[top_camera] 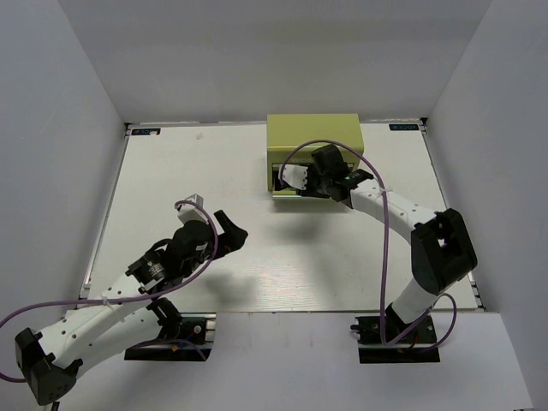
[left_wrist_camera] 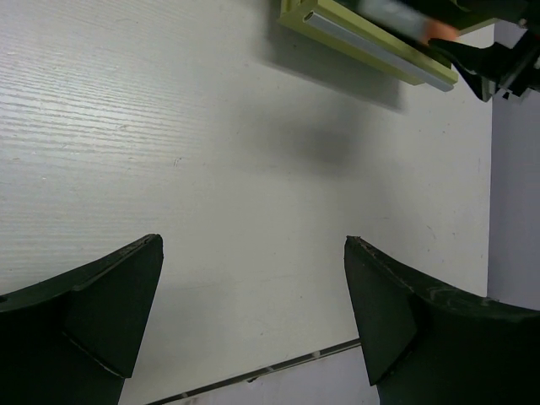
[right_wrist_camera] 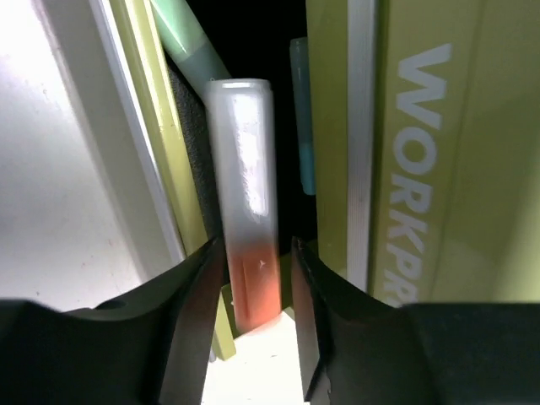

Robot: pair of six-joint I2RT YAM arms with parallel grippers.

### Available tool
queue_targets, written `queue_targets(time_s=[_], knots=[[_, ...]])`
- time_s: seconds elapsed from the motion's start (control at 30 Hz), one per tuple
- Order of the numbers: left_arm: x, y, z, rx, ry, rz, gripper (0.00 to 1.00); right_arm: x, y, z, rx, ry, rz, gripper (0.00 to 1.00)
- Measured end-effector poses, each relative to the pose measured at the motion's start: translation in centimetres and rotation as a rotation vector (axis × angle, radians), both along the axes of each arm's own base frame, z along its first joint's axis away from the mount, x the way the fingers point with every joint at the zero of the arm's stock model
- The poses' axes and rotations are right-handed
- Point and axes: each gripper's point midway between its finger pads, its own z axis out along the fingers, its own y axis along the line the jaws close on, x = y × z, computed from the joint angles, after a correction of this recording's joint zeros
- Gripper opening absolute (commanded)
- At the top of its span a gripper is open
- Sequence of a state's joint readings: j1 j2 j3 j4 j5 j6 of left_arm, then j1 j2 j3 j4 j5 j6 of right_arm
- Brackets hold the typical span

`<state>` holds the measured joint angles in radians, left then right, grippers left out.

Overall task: Sort the stationery into containers
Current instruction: Place the pen in the drawer, then reset both arms

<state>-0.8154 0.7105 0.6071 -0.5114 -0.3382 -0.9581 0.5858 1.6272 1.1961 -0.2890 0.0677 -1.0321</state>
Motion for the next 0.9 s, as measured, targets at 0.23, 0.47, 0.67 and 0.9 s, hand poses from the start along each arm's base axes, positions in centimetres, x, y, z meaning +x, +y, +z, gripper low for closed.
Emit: queue_targets(time_s=[0.23,0.47,0.67,0.9], knots=[[0.0,-0.2,0.3,-0.011,-0.006,-0.007,0.99,1.0,-0.6,-0.6,-0.002,0.012,-0.028,0.61],[0.1,-0.4,0.7,-0.021,-0.022,-0.013,0.99,0.3,-0.3,1.7,0.133,0.075,-0.078,0.72],[0.5,-1.3,0.2,0.005,-0.024,-0.056,0.99,-3.0,0.2,9.4,0.439,0.127,-0.192,0.9],[1.7,-3.4,0.8,0.084,-0.029,-0.15,0.99,-6.2,-2.4,14.2,0.645,0.065,-0.351,0.9]])
